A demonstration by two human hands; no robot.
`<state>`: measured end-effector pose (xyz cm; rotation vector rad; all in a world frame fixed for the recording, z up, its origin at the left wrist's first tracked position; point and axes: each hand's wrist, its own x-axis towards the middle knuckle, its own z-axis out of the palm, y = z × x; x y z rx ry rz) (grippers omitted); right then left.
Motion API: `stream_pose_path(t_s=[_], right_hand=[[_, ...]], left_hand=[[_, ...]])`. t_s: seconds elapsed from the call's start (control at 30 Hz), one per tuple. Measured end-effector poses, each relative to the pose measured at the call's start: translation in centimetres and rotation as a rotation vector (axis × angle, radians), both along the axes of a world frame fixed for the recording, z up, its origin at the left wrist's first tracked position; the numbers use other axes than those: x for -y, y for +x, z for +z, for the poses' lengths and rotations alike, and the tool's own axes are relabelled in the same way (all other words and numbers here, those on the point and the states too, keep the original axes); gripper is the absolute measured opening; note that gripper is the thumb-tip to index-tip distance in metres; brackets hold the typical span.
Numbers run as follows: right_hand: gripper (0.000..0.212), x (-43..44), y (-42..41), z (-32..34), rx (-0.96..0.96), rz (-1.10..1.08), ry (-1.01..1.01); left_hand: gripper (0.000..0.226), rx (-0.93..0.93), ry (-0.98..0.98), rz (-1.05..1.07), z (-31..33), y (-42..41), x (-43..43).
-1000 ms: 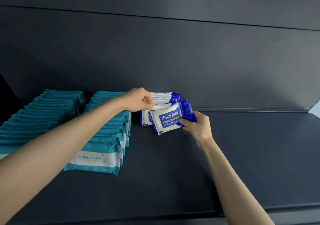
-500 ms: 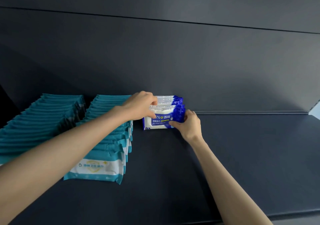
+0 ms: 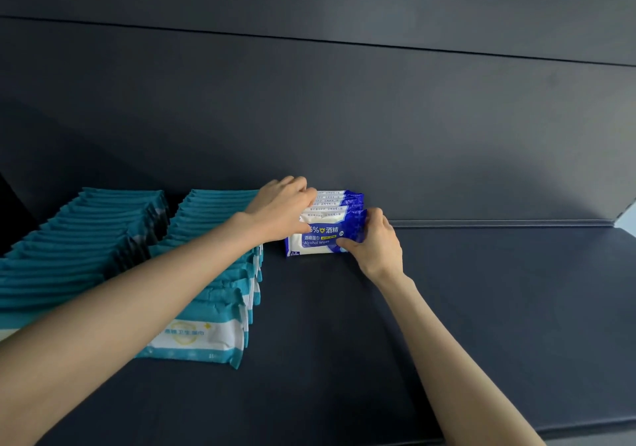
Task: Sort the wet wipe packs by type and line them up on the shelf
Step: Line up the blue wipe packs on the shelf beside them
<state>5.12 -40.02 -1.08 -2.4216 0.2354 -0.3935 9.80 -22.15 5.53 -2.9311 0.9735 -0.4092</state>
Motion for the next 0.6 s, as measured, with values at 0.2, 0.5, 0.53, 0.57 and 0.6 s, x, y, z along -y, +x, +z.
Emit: stream_pose_path(t_s=[0.2, 0.5, 0.53, 0.57, 0.6], right_hand=[[0.062, -0.3, -1.2, 1.0, -0.035, 0.002, -0.093], [0.044, 0.9, -6.8, 4.6, 0.100, -0.051, -0.184], [0.044, 1.2, -7.8, 5.0, 0.118, -0.059, -0.192], [0.043, 1.6, -8.9, 5.3, 0.140, -0.072, -0.197], [0.042, 2.0, -10.1, 5.5, 0.168, -0.088, -0.200]], left_hand=[[0.048, -0.036, 0.022, 0.031, 0.3, -0.7, -0.2], [0.044, -0.007, -0.177, -0.027, 2.1, -5.0, 0.8], [0.043, 0.005, -0.219, -0.057, 2.1, -5.9, 1.3], [0.042, 0.018, -0.268, -0.091, 2.2, -6.9, 1.8], [0.041, 0.034, -0.315, -0.131, 2.1, -7.9, 2.3]])
